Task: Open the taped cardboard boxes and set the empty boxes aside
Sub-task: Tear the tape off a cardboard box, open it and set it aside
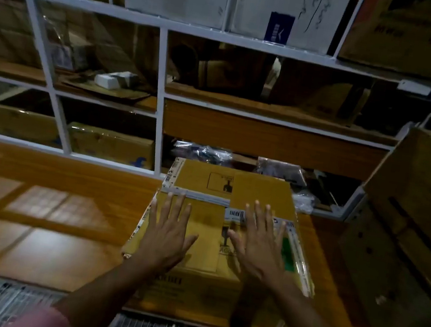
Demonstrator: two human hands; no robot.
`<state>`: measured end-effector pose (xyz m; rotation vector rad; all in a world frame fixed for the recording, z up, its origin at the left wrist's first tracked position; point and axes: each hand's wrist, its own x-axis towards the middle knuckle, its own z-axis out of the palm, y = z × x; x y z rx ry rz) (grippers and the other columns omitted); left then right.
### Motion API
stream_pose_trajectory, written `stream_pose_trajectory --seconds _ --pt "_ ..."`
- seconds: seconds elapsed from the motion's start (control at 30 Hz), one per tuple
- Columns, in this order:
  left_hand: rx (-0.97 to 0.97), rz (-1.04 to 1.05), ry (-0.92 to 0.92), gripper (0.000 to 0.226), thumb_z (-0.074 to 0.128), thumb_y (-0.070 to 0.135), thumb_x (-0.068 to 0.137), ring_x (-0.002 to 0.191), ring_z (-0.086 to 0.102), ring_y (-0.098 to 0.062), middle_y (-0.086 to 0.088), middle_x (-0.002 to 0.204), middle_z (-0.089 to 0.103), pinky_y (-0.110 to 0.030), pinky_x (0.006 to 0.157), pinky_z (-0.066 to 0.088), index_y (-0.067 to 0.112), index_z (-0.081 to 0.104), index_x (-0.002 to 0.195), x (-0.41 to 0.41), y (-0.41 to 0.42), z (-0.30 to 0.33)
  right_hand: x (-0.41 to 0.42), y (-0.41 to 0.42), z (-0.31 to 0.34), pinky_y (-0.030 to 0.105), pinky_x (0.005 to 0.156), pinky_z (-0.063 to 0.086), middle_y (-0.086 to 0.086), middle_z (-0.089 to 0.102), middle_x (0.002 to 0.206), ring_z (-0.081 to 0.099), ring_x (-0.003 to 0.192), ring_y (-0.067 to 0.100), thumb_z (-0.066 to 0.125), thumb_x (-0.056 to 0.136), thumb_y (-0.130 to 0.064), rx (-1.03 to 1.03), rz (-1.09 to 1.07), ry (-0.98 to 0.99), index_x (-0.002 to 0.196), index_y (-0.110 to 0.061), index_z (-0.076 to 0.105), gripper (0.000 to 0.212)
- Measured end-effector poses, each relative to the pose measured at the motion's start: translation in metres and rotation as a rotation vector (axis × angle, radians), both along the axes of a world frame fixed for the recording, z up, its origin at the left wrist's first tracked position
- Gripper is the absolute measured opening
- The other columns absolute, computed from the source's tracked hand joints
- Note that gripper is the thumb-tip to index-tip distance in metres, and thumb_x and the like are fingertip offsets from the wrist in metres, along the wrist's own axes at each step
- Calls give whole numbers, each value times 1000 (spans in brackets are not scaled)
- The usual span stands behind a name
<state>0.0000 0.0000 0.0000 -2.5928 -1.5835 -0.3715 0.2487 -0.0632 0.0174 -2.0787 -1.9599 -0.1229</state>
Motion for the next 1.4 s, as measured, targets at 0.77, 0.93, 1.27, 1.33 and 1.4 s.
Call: stream_pose_trajectory --seconds 0.77,0.93,1.27,1.33,1.4 --pt "-136 12 -46 69 22 74 94 138 35 -27 -7 150 41 -53 114 24 23 45 135 10 70 -37 17 50 -52 63 108 25 4 33 153 27 143 25 20 96 -71 -171 -158 -82 140 -34 36 60" --pt "-133 -7 -61 79 19 71 95 155 11 -27 -8 168 18 -53 123 11 22 27 156 3 47 -48 11 25 -65 67 117 10 0 16 167 11 155 23 16 97 -71 -135 -179 -71 154 -36 24 67" --pt "54 24 -20 85 30 63 98 159 -2 -28 -10 172 -2 -61 123 14 14 10 164 -28 -28 -75 -21 -57 -75 70 118 3 3 -12 171 -10 157 26 23 98 -69 8 -154 -120 163 -26 9 79" --pt "61 30 -17 85 29 61 97 159 -1 -30 -11 172 -2 -61 122 16 12 11 164 -26 -37 -75 -18 -64 -75 70 118 5 5 -9 171 -7 157 28 26 97 -68 24 -153 -127 163 -25 12 80" --pt "76 41 -18 85 30 61 97 159 1 -31 -12 172 -1 -62 122 17 11 12 164 -21 -44 -77 -12 -66 -77 71 117 8 6 -6 171 -4 157 29 28 97 -68 38 -138 -140 163 -23 14 81"
